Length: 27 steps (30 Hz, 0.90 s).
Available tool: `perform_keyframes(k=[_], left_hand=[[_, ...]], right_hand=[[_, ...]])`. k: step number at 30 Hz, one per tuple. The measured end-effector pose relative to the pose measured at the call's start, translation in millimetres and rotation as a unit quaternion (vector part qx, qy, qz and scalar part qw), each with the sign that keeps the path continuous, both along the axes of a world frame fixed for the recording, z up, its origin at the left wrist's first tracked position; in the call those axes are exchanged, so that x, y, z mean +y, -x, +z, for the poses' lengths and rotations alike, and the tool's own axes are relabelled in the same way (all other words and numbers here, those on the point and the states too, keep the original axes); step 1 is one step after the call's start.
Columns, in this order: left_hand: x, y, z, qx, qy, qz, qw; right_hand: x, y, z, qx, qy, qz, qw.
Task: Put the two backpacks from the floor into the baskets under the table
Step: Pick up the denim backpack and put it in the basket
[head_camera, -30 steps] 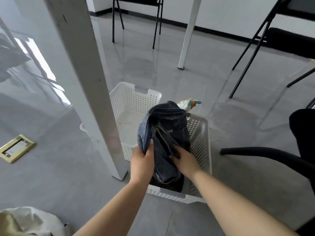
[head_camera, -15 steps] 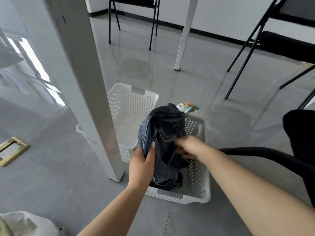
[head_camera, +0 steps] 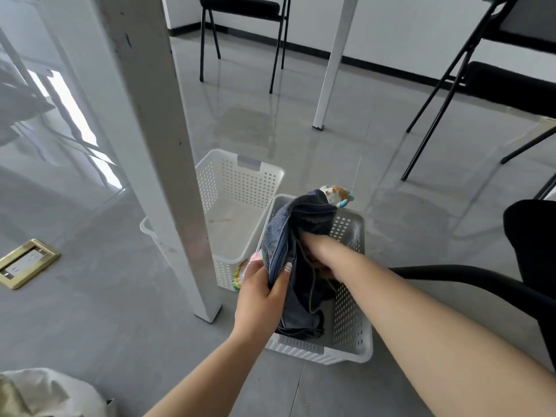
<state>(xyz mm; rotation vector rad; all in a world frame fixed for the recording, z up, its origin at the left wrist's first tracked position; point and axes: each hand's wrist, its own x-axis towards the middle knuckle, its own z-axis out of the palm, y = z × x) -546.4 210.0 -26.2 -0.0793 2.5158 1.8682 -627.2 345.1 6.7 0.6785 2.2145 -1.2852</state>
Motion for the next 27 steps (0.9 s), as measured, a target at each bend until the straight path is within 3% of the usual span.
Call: perform_keyframes(k=[2,5,8,10,15,17,21,27], left_hand=[[3.6,-0.9,-1.1,0.011,0.019,-0.01,1.0],[8.2,-2.7,-4.1,0.032,0.033,-0.035,0.998],[13.1,-6.2,-6.7,0.026,0.041,-0.057,0.997],[16.3,-10.4,-4.9,0.018,0.042,-0.072,0.996],[16.6,-15.5,1.4,0.03,0.075,-0.085,0.993],[16.5,-16.4,1.8,0.046,0.085,-0.082,0.992],[19.5,-12.9,3.5,0.087,0.136,-0.093,0.982],[35.8,-22.6,-5.3,0.077,0.181,-0.158,0.968]], right_hand=[[-3.1,-0.9,-1.9,-0.027,0.171,-0.09,0.981],[0.8,-1.6,-8.5,0.003,0.25,-0.168,0.953],[-6.3,-6.0,-13.5,0.025,0.244,-0.203,0.948],[-10.0,-11.5,-16.7,0.049,0.204,-0.175,0.962],[-10.5,-16.7,-2.3,0.029,0.175,-0.168,0.97],[-3.9,-13.4,15.8,0.087,0.222,-0.224,0.945],[33.0,-21.7,57.0,0.233,0.319,-0.361,0.845],[59.3,-61.7,31.9,0.194,0.292,-0.448,0.823]])
